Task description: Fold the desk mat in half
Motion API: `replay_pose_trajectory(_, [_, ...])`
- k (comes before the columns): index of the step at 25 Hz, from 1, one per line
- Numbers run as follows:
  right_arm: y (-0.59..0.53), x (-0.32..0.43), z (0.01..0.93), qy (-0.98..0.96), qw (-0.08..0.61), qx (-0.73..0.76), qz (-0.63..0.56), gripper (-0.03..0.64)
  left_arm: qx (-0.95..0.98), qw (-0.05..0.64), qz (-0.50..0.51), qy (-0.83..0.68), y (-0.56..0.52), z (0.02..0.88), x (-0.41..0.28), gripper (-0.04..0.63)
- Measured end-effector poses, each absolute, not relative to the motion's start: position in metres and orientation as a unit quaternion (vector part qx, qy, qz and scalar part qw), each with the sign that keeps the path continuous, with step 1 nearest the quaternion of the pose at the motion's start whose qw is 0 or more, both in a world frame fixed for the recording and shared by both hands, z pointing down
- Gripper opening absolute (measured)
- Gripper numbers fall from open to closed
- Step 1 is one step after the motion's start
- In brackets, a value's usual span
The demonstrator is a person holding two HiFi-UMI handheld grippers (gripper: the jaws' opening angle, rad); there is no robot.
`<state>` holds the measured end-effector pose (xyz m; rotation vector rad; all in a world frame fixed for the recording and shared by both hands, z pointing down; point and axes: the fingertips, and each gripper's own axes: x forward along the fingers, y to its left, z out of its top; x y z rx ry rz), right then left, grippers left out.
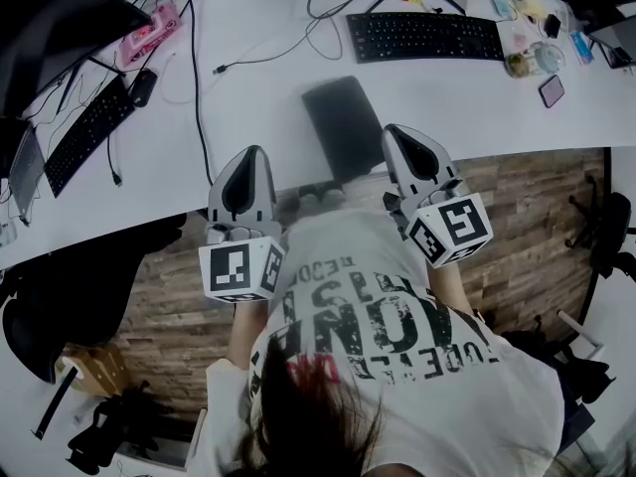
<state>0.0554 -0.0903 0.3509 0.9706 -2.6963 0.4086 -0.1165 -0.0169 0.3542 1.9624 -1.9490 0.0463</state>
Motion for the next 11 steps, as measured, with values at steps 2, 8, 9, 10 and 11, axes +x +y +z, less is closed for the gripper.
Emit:
replay_pose_trajectory(2, [-0.0902, 0.0552, 0.3523, -0.923, 0.124, 0.335, 0.141, 0.002, 0.697, 0.190, 0.024, -0.691, -0.0176, 0.3578, -0.1175, 0.003])
replay_pose_trajectory(8, [-0.0904, 0.0532, 0.3534, -0.922, 0.127, 0.338, 0.142, 0.002, 0.697, 0.201, 0.035, -0.688, -0.0180, 0.3648, -0.1201, 0.003])
replay_pose_trajectory(9, [-0.0905, 0.0526, 0.3532, -0.922, 0.127, 0.338, 0.142, 0.002, 0.697, 0.202, 0.035, -0.687, -0.0181, 0.3650, -0.1205, 0.003])
replay_pose_trajectory(10, [-0.0906, 0.0520, 0.3529, -0.922, 0.127, 0.338, 0.141, 0.002, 0.697, 0.203, 0.036, -0.686, -0.0182, 0.3651, -0.1208, 0.003])
replay_pose_trajectory(11, [-0.0906, 0.0514, 0.3527, -0.922, 0.127, 0.338, 0.141, 0.002, 0.698, 0.203, 0.036, -0.686, -0.0184, 0.3652, -0.1212, 0.003])
